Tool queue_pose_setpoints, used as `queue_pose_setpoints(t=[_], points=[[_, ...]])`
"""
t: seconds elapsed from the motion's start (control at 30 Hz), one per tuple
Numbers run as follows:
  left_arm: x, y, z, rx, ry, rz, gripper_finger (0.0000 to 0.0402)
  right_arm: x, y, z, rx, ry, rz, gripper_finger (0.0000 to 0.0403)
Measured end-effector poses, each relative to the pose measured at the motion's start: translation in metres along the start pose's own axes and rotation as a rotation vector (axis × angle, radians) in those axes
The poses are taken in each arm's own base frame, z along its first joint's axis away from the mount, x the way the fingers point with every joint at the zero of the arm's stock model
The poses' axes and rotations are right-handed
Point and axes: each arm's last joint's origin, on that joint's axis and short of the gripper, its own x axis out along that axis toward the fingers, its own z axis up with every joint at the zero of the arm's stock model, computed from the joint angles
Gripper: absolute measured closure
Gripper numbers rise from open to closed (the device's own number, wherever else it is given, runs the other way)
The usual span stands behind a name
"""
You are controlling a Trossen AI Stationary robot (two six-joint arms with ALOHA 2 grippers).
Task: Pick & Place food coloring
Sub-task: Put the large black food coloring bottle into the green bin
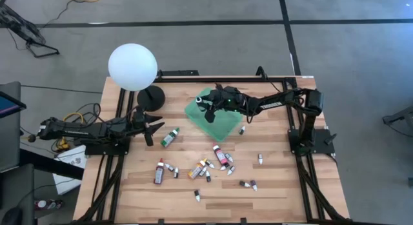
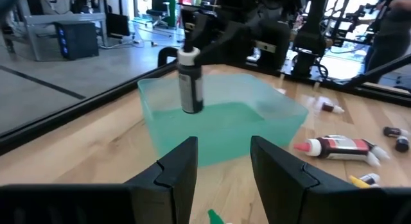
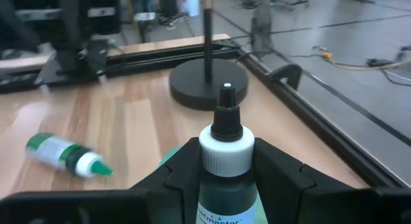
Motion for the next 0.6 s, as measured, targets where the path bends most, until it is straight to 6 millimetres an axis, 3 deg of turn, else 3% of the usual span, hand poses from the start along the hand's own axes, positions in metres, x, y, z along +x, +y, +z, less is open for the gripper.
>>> queue_pose_setpoints(t=[0.4, 0.6], points=[[0.0, -0.0012, -0.0002, -0.028, 0.009, -0.043, 0.0264, 0.0021, -0.004, -0.0018, 0.091, -0.022, -0.2, 0.0285], [-0.0005, -0.005, -0.0009, -0.049, 0.036, -0.174, 0.0264, 0.0029, -0.0053, -0.0039, 0.116, -0.02, -0.246, 0.0285]])
